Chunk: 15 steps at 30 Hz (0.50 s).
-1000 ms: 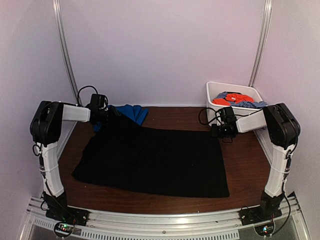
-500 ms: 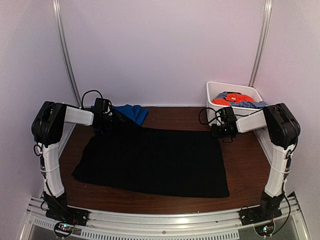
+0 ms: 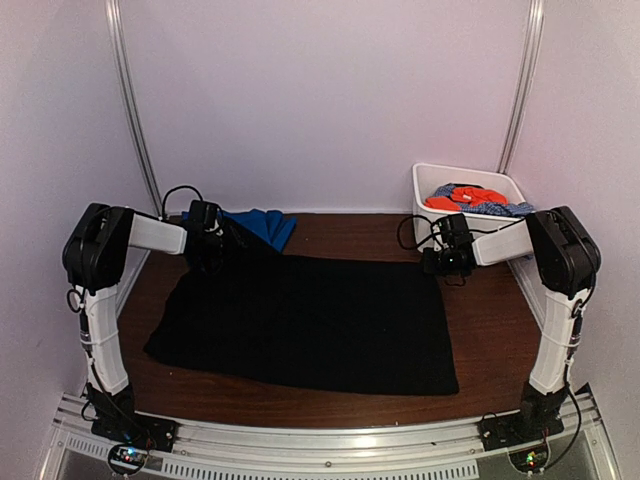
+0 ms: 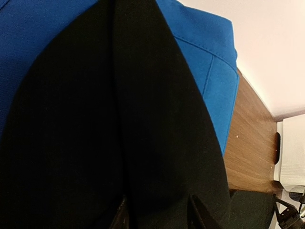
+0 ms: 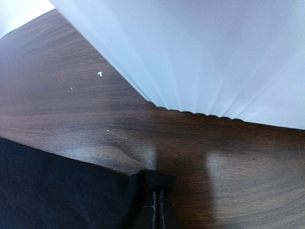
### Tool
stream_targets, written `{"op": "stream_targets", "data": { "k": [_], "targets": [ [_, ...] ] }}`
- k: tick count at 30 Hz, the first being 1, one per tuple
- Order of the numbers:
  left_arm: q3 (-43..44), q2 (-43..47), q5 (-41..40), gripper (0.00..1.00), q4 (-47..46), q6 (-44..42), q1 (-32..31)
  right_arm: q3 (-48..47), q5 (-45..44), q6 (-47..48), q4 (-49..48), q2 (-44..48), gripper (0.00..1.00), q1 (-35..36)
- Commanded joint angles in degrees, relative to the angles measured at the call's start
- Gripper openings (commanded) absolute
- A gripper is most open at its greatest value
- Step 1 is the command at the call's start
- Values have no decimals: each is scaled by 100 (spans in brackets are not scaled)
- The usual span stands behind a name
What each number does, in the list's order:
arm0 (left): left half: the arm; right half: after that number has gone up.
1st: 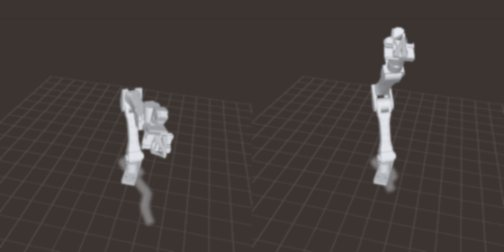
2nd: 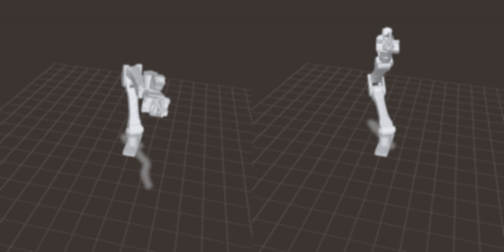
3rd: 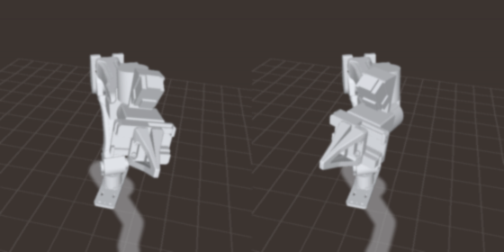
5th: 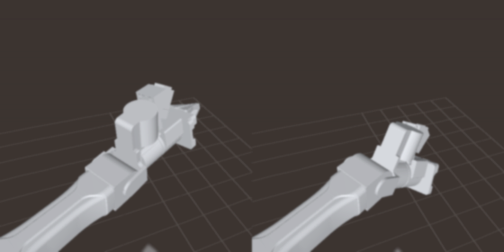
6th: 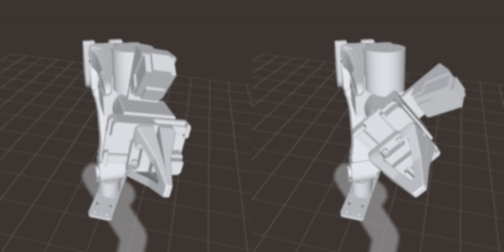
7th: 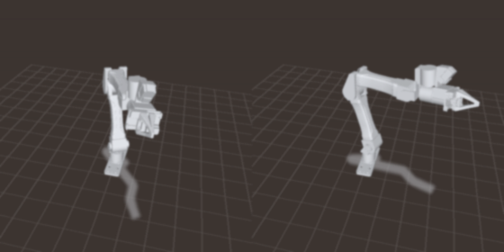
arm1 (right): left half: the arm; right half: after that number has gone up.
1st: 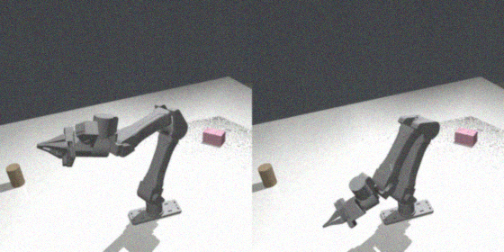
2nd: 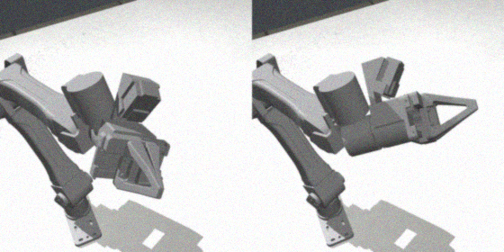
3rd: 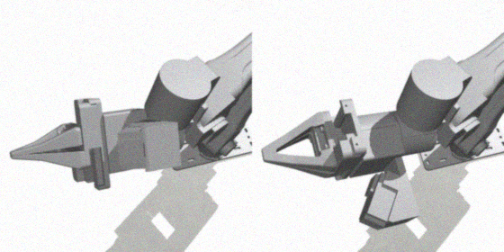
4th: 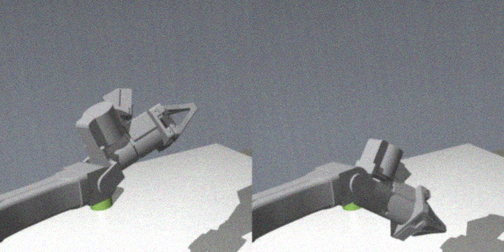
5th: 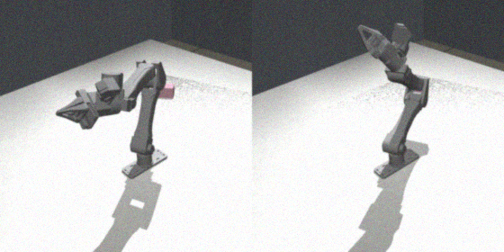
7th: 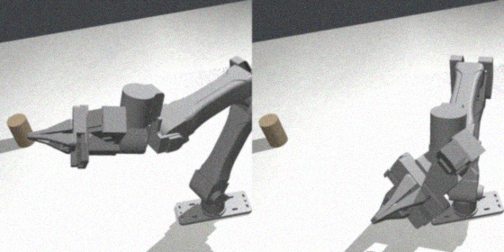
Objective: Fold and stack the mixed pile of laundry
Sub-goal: Pick up the 1/3-folded T-shirt from the center of the board.
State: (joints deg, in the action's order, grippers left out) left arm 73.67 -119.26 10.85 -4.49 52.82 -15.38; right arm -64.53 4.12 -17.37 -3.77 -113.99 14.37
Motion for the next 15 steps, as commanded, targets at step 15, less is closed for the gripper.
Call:
{"op": "stream_targets", "data": {
  "k": [15],
  "targets": [
    [651,-290,293,23,-534,12,-28,99,98,-100,-237,288,0,-31]
  ]
}}
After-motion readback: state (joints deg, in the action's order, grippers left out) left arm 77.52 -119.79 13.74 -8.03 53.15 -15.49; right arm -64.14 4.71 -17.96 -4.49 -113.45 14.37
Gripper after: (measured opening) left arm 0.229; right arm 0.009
